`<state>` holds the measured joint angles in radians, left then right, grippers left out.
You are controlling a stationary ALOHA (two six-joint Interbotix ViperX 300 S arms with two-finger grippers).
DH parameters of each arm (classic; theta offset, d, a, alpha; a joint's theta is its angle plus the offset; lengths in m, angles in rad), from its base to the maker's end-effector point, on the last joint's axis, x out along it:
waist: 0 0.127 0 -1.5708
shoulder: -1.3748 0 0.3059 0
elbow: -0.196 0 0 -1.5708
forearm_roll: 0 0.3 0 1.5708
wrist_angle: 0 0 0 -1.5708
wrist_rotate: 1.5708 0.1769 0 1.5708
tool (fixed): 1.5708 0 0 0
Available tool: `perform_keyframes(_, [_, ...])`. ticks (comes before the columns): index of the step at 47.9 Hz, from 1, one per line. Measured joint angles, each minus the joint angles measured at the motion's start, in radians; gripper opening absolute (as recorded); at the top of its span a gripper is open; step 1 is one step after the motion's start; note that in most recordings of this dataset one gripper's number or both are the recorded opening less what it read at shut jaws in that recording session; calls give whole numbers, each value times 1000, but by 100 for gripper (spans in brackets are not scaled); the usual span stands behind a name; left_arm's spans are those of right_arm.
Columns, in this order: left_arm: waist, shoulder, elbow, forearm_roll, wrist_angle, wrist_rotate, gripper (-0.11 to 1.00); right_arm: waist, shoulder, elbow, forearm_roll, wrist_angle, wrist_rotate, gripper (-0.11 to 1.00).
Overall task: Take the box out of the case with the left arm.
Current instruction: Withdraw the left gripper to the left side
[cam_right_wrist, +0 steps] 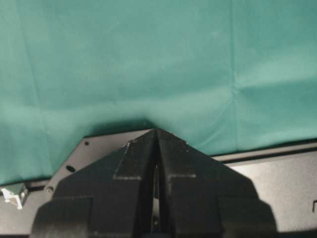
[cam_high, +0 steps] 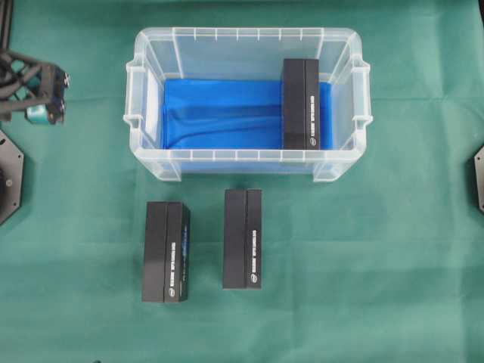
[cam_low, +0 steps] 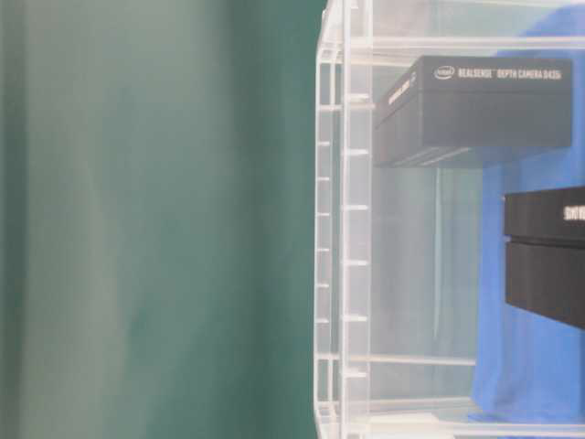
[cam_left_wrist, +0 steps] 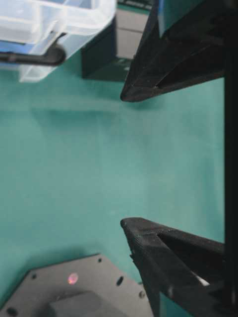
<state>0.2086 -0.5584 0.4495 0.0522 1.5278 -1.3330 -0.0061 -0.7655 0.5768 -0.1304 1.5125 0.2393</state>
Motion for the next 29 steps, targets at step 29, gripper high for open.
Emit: perform_keyframes(29, [55, -11, 3, -2, 9, 17, 93, 2, -2, 0, -2, 0, 0, 0])
